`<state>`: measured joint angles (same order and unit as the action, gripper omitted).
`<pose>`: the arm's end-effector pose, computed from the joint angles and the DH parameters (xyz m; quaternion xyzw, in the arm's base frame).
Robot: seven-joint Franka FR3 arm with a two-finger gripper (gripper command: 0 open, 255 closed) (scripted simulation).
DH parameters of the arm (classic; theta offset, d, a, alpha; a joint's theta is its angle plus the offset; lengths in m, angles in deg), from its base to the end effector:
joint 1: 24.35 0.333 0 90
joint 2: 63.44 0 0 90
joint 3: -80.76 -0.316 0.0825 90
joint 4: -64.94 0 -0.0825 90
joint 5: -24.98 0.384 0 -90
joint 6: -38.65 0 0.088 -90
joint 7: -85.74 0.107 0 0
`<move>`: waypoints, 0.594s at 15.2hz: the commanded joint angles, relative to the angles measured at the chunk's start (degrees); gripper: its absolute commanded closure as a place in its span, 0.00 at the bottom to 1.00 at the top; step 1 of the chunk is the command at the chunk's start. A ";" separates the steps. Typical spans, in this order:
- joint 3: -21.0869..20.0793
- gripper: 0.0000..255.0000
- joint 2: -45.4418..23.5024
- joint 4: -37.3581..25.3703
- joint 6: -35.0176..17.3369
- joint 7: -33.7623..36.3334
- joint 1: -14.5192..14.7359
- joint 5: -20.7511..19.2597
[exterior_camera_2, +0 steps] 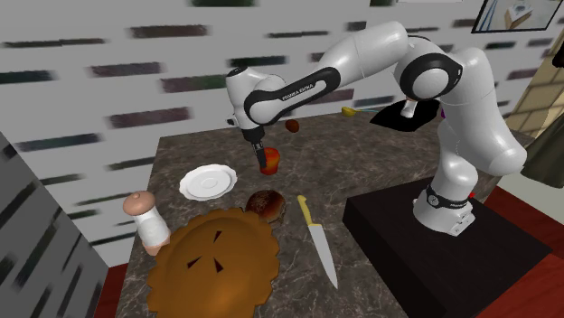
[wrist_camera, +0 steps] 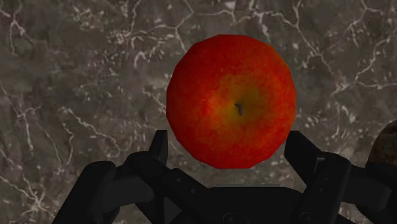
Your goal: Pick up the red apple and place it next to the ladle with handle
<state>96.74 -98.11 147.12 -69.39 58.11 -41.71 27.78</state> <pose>0.6032 -0.3515 0.3391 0.9954 -0.0403 -0.0854 0.0162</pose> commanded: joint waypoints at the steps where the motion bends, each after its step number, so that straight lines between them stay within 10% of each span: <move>1: 0.00 0.00 0.00 0.04 -0.05 0.00 0.00 0.00; 4: 0.00 0.00 0.00 0.04 -0.05 0.00 0.00 0.00; 5: 0.00 1.00 0.00 0.04 -0.05 0.00 0.00 0.00; 9: -0.01 1.00 -0.07 -0.06 -0.03 -0.01 -0.02 0.02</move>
<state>96.71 -98.13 147.01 -69.44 58.10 -41.71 27.81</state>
